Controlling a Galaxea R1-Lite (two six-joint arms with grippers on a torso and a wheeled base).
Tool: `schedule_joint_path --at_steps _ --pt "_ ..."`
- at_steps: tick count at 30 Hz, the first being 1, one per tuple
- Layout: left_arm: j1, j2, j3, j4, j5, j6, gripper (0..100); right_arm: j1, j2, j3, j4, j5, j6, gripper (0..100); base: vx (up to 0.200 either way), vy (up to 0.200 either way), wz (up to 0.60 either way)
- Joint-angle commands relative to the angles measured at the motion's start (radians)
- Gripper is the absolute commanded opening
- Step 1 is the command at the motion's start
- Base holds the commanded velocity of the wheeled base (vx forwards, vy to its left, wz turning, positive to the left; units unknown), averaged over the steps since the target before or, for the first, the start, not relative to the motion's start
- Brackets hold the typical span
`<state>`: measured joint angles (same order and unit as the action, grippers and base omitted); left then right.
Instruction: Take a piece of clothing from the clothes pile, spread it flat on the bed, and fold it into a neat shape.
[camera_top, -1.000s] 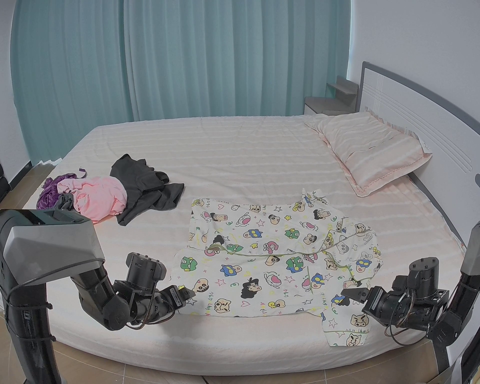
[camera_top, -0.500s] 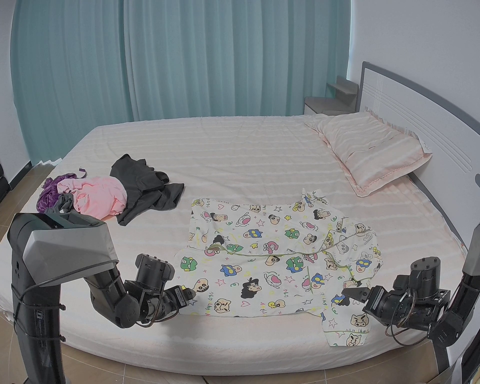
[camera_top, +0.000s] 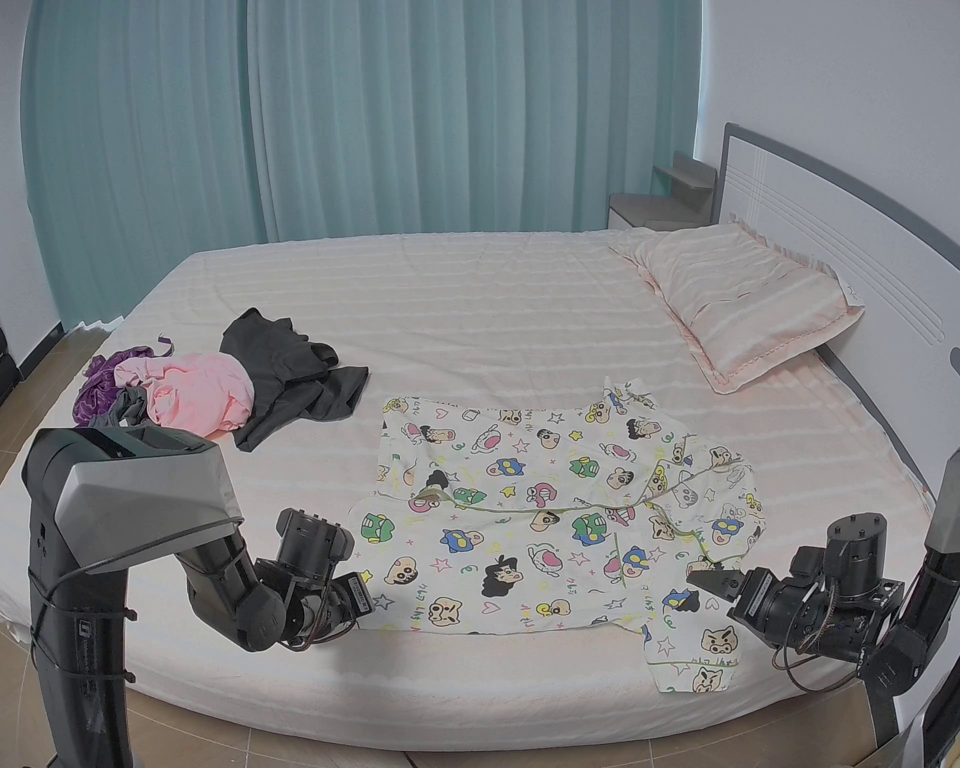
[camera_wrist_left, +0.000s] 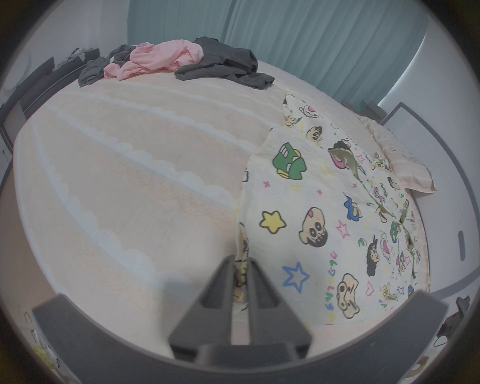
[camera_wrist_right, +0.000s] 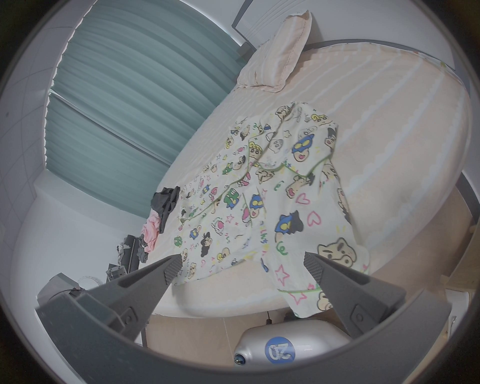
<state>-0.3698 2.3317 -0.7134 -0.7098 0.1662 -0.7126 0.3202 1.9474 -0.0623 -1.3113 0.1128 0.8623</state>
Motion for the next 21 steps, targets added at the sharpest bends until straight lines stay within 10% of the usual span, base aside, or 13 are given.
schedule_joint_path --at_steps 1,21 --pt "0.006 -0.006 0.011 0.018 0.009 -0.001 0 -0.006 0.018 0.018 0.006 -0.008 -0.008 100 0.000 0.000 0.00" --pt "0.020 -0.175 0.080 0.224 0.032 0.001 0 -0.078 0.346 0.033 -0.103 -0.148 -0.166 100 0.000 0.000 0.00"
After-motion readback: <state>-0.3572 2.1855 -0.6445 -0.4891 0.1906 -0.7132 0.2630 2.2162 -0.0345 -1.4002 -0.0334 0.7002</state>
